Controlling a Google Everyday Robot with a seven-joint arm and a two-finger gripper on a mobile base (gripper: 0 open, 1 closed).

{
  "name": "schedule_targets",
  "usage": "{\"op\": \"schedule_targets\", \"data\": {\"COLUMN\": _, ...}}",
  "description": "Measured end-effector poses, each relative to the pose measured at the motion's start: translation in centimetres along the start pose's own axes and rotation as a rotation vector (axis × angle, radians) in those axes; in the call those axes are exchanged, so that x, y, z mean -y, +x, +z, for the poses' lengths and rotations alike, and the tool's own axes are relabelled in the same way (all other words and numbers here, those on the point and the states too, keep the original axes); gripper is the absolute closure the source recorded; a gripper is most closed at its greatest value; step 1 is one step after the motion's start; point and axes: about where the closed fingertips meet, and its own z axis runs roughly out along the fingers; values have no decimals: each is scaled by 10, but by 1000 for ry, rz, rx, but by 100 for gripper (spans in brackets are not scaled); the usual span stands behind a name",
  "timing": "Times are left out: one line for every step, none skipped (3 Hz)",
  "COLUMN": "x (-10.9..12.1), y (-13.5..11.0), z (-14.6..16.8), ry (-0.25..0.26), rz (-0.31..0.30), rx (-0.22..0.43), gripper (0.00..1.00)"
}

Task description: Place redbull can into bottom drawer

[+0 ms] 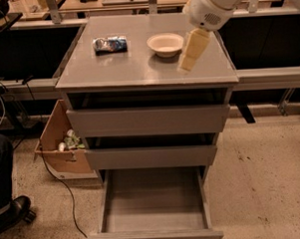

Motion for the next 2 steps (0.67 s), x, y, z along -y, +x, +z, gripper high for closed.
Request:
{"op": "schedule_targets", "data": {"x": 52, "y": -40, "z": 51, "ry": 15, "rz": 63, "rx": 24, "gripper": 0}}
{"op": "schedule_targets", "data": {"x": 52, "y": -40, "z": 51, "ry": 15, "rz": 63, "rx": 24, "gripper": 0}}
